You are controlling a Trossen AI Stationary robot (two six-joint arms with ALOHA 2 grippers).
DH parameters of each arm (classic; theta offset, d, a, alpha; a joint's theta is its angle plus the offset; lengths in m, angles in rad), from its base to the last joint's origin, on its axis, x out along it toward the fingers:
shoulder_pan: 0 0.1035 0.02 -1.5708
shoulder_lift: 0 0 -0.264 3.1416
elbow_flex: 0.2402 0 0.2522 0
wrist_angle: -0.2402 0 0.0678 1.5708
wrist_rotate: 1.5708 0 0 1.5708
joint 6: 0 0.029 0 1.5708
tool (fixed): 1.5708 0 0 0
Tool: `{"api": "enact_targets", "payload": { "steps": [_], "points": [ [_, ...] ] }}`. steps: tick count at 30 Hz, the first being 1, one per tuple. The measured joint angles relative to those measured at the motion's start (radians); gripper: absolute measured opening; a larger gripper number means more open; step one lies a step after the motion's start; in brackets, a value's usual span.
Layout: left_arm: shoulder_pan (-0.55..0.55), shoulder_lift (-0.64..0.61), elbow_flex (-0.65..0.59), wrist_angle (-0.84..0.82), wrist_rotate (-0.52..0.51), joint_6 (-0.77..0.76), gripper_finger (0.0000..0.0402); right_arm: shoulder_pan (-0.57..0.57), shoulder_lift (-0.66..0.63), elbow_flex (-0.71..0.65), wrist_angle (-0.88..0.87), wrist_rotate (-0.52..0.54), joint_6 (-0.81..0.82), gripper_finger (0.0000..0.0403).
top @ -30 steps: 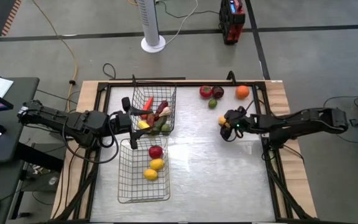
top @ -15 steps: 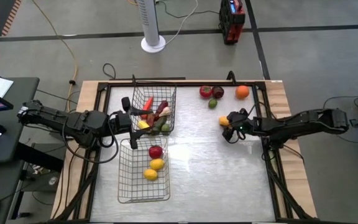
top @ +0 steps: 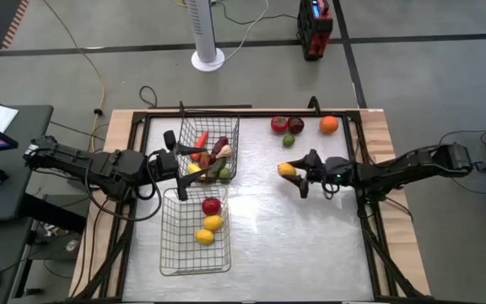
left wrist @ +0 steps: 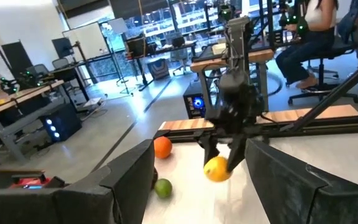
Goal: Sort produce into baskets
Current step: Put the yellow lemon into the gold wire basket
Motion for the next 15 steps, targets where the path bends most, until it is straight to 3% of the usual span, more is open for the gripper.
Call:
{"api": "enact_targets", "payload": {
  "steps": [6, 15],
  "points": [
    [0.000, 0.000, 0.000, 0.018, 0.000, 0.002, 0.0242, 0.128, 0.051, 0.058, 0.261, 0.001, -0.019, 0.0283],
    [0.001, 0.000, 0.000, 0.039, 0.000, 0.008, 0.0242, 0.260, 0.323, 0.401, 0.186, 0.003, -0.195, 0.0285]
  ]
}}
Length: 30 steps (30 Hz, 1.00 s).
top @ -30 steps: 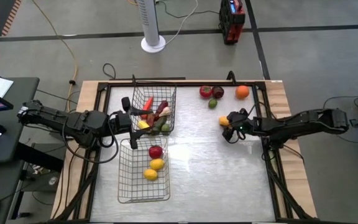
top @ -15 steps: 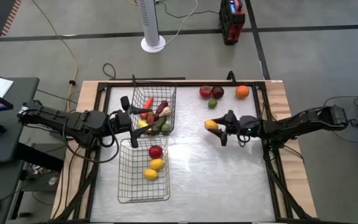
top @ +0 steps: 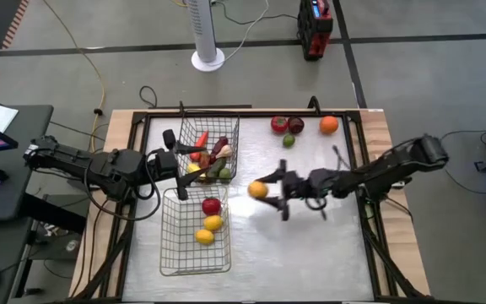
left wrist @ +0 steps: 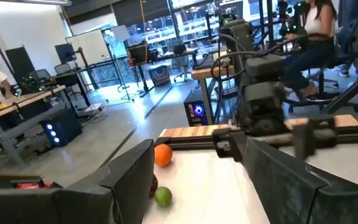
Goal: Sort produce into baskets
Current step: Put the yellow lemon into the gold wire basket, then put the green lime into the gold wire basket
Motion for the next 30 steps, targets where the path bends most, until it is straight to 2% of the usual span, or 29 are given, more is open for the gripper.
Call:
{"api": "enact_targets", "payload": {
  "steps": [4, 10, 15, 21, 30],
  "points": [
    [0.000, 0.000, 0.000, -0.002, -0.001, -0.001, 0.0242, 0.011, 0.170, 0.179, -0.070, -0.023, -0.076, 0.0285],
    [0.000, 0.000, 0.000, -0.010, -0.004, -0.009, 0.0242, 0.007, 0.409, 0.430, -0.167, -0.081, -0.097, 0.0286],
    [0.000, 0.000, 0.000, -0.005, -0.024, -0.023, 0.0242, 0.007, 0.548, 0.601, -0.283, -0.129, -0.102, 0.0286],
    [0.000, 0.000, 0.000, -0.004, -0.026, -0.024, 0.0242, 0.005, 0.627, 0.740, -0.426, -0.170, -0.122, 0.0293],
    [0.000, 0.000, 0.000, -0.015, -0.026, -0.025, 0.0242, -0.015, 0.610, 0.786, -0.535, -0.182, -0.130, 0.0357]
  ]
}}
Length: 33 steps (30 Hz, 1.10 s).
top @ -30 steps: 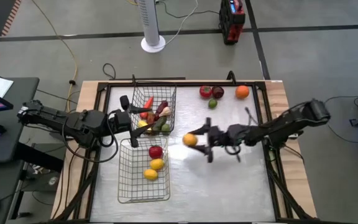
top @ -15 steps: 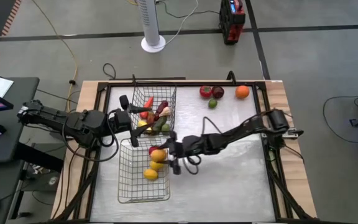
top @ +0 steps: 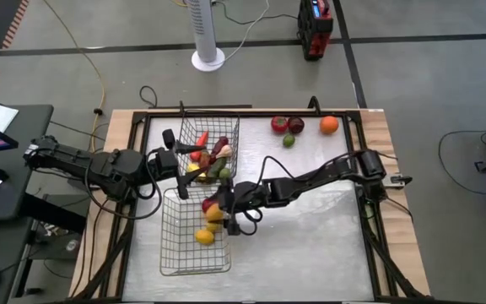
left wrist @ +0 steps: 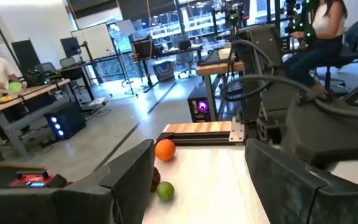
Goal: Sort produce into baskets
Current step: Put the green lime into the gold wire basket
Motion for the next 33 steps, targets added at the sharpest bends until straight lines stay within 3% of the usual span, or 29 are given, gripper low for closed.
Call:
{"api": "enact_targets", "payload": {
  "steps": [5, 11, 19, 24, 33],
  "points": [
    [0.000, 0.000, 0.000, 0.000, 0.000, 0.002, 0.0242, -0.004, -0.053, 0.000, -0.090, 0.020, -0.008, 0.0369],
    [-0.012, -0.006, 0.000, -0.033, 0.000, 0.007, 0.0242, -0.004, -0.197, -0.046, -0.265, 0.154, -0.018, 0.0368],
    [-0.012, -0.008, 0.000, -0.033, 0.001, 0.005, 0.0242, -0.023, -0.452, -0.374, -0.237, 0.450, 0.014, 0.0368],
    [-0.003, -0.008, 0.000, -0.033, 0.010, 0.003, 0.0242, -0.098, -0.588, -0.577, -0.254, 0.590, 0.092, 0.0368],
    [0.010, 0.003, 0.000, -0.033, 0.011, -0.001, 0.0242, -0.367, -0.646, -0.774, -0.226, 0.577, 0.125, 0.0368]
  ]
}}
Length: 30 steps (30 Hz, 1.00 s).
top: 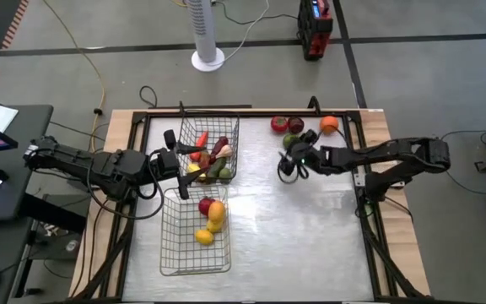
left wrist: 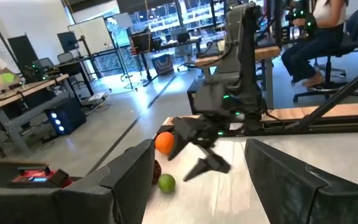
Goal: Sort produce into baskets
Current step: Put the green lime into the gold wire basket
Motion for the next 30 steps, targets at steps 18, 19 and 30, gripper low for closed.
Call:
{"api": "enact_targets", "payload": {
  "steps": [18, 19, 30],
  "points": [
    [0.000, 0.006, 0.000, 0.006, -0.002, 0.008, 0.0242, -0.291, 0.264, -0.024, 0.277, -0.090, 0.115, 0.0368],
    [0.000, 0.006, 0.000, 0.006, -0.002, 0.008, 0.0242, -0.291, 0.279, -0.024, 0.277, -0.097, 0.131, 0.0368],
    [0.000, 0.006, 0.000, 0.000, -0.003, 0.008, 0.0242, -0.238, 0.320, -0.024, 0.275, -0.120, 0.186, 0.0356]
  ]
}}
